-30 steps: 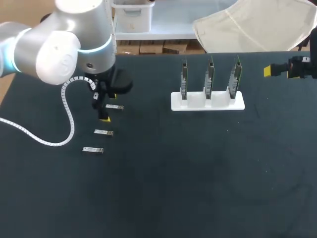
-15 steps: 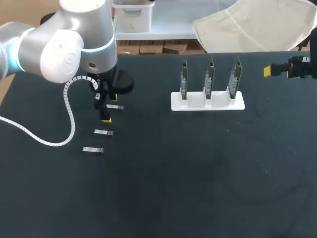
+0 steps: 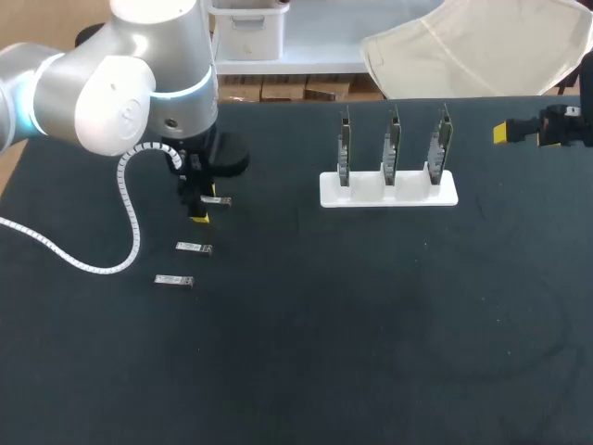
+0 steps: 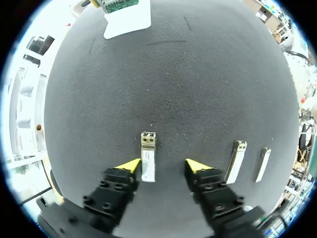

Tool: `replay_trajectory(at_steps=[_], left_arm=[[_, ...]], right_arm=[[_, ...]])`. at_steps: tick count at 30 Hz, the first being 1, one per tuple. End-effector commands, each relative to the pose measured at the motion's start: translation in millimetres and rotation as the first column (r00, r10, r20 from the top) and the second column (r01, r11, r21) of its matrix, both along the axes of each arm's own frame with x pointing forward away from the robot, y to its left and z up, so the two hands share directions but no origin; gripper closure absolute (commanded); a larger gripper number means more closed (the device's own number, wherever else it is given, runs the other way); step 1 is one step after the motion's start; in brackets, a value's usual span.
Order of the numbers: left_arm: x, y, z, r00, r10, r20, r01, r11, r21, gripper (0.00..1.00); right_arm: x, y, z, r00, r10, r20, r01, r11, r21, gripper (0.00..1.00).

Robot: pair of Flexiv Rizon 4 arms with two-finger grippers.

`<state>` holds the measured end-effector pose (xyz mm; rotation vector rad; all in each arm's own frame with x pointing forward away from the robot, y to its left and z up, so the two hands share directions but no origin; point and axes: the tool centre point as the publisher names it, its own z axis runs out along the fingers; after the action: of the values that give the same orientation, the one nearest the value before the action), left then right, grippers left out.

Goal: Pick up the optical module with the left hand, and insert it into the network port with the right hand.

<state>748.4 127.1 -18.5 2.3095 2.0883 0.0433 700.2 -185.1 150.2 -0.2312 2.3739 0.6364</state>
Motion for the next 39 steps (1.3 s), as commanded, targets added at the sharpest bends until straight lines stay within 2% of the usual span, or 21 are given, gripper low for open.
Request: replay_trajectory(at_steps=[1,9,12,15,19,21,25,28,32,34,36,39], left_arm=[[1.0,1,-1.4,1.0,0.007,-0.006,-0.007,1.0,0.001,1.0],[-2.4,3,-0.4,0.998,0.054,0.006,-0.054,0.998,-0.028,1.0],[-1.1,5,9.1,0.993,0.117,0.023,-0.114,0.989,-0.089,1.0],[2.5,6,28.8,0.98,0.193,0.049,-0.181,0.965,-0.192,1.0],[10.1,6,61.9,0.954,0.295,0.058,-0.254,0.894,-0.368,1.0],[13.4,2,81.6,0.947,0.313,0.075,-0.248,0.858,-0.449,1.0],[15.7,-10,124.6,0.941,0.326,0.089,-0.202,0.755,-0.623,1.0],[15.2,-21,152.8,0.94,0.323,0.109,-0.151,0.681,-0.717,1.0],[18.0,-36,184.5,0.943,0.319,0.095,-0.104,0.553,-0.827,1.0],[20.6,-44,193.8,0.945,0.314,0.094,-0.091,0.528,-0.844,1.0],[22.0,-52,200.5,0.945,0.311,0.103,-0.077,0.517,-0.853,1.0],[22.1,-58,204.1,0.939,0.319,0.129,-0.066,0.534,-0.843,1.0]], right_arm=[[-0.2,0,0,1.0,0.0,0.0,0.0,1.0,0.0,0.0],[-0.2,0,0,1.0,0.0,0.0,0.0,1.0,0.0,0.0],[-0.2,0,0,1.0,0.0,0.0,0.0,1.0,0.0,0.0],[-0.2,0,0,1.0,0.0,0.0,0.0,1.0,0.0,0.0],[-0.2,0,0,1.0,0.0,0.0,0.0,1.0,0.0,0.0],[-0.2,0,0,1.0,0.0,0.0,0.0,1.0,0.0,0.0],[-0.2,0,0,1.0,0.0,0.0,0.0,1.0,0.0,0.0],[-0.2,0,0,1.0,0.0,0.0,0.0,1.0,0.0,0.0],[-0.2,0,0,1.0,0.0,0.0,0.0,1.0,0.0,0.0],[-0.2,0,0,1.0,0.0,0.0,0.0,1.0,0.0,0.0],[-0.2,0,0,1.0,0.0,0.0,0.0,1.0,0.0,0.0],[-0.2,0,0,1.0,0.0,0.0,0.0,1.0,0.0,0.0]])
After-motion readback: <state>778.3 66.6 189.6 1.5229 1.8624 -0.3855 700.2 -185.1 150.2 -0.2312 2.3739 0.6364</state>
